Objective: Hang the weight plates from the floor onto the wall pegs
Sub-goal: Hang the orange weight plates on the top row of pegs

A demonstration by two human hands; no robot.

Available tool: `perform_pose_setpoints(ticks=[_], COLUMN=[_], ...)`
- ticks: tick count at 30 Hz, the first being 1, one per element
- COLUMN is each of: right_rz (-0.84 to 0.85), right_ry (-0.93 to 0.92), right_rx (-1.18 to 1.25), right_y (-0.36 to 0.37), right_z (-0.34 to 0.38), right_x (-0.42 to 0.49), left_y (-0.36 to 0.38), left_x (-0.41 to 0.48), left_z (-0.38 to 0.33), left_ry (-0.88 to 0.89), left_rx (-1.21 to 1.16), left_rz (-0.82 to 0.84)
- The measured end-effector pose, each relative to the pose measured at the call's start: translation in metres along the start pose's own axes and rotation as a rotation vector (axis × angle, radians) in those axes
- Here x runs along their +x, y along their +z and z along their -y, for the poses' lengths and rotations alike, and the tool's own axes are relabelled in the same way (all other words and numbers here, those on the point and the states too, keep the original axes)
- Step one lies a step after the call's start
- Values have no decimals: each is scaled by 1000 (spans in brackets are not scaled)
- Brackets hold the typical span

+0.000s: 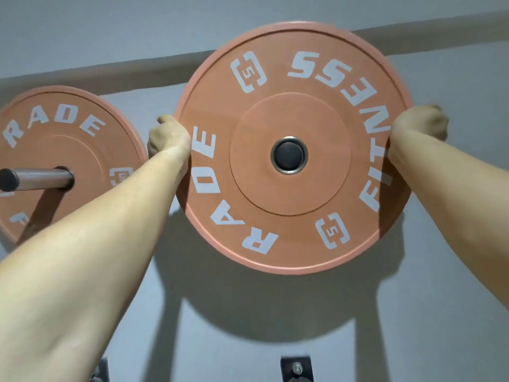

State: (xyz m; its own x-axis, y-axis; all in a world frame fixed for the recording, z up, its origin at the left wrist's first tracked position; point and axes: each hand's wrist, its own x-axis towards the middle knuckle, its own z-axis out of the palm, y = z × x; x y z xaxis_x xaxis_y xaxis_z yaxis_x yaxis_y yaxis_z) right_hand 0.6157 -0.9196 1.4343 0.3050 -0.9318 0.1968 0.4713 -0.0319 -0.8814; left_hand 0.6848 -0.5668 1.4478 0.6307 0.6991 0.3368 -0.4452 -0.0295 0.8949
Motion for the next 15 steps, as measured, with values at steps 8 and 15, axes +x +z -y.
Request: perform_pose_setpoints(ticks=[8,15], right_rz=[-139,-80], right_ry=[-715,-975], right_rx=[-381,-516], right_y=[47,97], right_z=[-67,-92], right_x=[4,46], left_y=[48,103], left_x=[23,57], left_z=[35,61], left_ry=[521,818], left_rx=[342,431], left_rz=[-90,-180])
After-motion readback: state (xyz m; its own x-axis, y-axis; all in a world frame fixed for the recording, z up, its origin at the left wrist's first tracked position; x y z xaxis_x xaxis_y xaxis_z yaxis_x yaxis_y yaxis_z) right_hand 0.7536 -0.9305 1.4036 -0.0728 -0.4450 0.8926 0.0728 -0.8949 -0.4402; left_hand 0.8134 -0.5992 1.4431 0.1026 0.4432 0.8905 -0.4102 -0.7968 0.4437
